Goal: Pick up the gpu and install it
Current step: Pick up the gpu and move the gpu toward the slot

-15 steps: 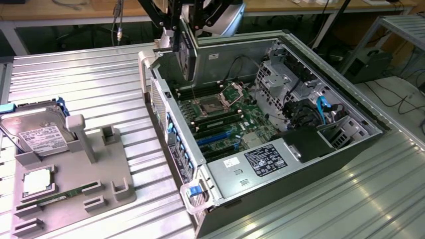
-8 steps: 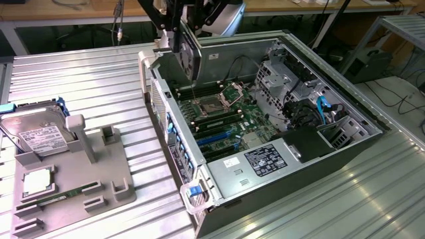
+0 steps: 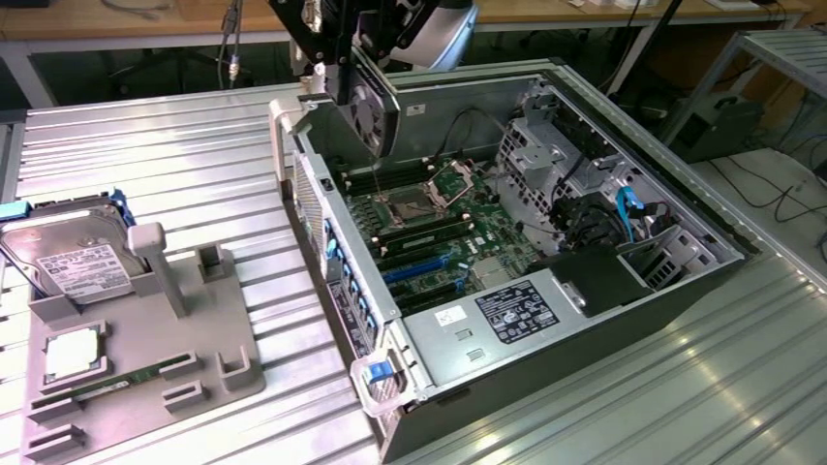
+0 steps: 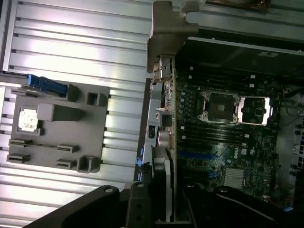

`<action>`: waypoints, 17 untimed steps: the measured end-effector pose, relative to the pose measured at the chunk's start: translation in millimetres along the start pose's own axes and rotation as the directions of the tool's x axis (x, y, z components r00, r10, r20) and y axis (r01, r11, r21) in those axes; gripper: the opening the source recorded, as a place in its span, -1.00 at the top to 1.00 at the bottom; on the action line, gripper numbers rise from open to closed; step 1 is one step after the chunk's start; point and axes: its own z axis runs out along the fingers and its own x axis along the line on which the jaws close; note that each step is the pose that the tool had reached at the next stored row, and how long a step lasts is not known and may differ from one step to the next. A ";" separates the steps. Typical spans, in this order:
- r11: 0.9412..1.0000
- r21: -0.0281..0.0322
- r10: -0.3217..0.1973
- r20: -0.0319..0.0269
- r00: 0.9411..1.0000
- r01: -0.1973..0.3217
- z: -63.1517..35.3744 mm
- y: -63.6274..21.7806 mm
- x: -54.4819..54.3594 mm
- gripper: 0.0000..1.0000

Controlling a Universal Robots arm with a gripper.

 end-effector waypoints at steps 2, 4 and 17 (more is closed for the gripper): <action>1.000 0.000 0.000 0.000 1.000 0.000 0.0 0.0 0.0 0.44; 1.000 0.000 0.011 0.001 1.000 -0.011 0.1 -0.1 -0.1 0.44; 0.997 0.002 0.075 0.006 0.997 -0.075 0.4 -0.1 -12.7 0.44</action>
